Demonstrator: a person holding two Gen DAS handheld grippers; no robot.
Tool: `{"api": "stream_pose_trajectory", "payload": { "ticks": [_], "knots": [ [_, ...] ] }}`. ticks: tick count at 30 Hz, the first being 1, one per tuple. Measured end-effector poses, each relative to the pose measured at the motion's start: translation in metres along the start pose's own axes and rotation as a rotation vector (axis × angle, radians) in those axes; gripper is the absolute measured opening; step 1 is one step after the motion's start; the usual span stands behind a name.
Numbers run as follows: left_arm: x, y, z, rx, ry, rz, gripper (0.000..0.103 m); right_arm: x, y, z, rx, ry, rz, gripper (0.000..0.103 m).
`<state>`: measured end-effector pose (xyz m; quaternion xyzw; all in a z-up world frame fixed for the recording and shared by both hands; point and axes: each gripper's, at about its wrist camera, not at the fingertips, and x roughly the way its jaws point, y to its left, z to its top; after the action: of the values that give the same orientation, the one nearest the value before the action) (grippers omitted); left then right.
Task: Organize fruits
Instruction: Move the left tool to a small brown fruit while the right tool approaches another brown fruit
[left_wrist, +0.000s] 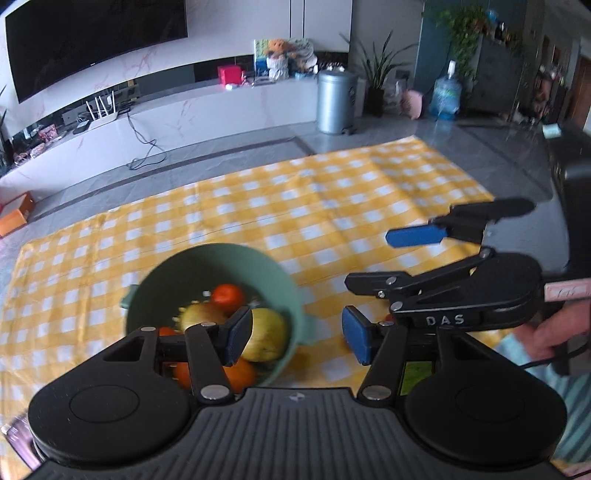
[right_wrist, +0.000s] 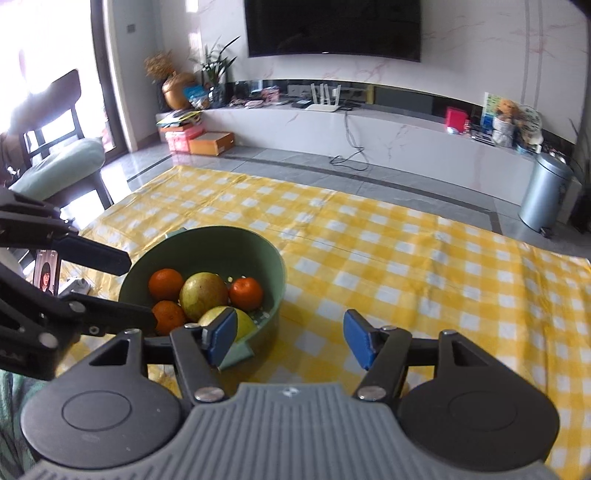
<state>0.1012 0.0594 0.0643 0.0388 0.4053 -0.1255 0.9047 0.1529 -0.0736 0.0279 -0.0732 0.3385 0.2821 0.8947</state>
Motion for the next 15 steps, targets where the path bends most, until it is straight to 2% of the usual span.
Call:
{"api": "stream_pose_trajectory", "payload": {
  "ticks": [5, 10, 15],
  "knots": [
    [-0.005, -0.029, -0.015, -0.055, -0.049, -0.085, 0.066, -0.032, -0.015, -0.035, 0.038, -0.023, -0.054, 0.062],
    [0.008, -0.054, -0.033, -0.061, -0.038, -0.144, 0.066, -0.052, -0.032, -0.073, 0.128, -0.007, -0.084, 0.063],
    [0.032, -0.072, -0.051, -0.05, -0.022, -0.132, 0.066, -0.056, -0.047, -0.102, 0.203, 0.019, -0.129, 0.062]
  ]
}}
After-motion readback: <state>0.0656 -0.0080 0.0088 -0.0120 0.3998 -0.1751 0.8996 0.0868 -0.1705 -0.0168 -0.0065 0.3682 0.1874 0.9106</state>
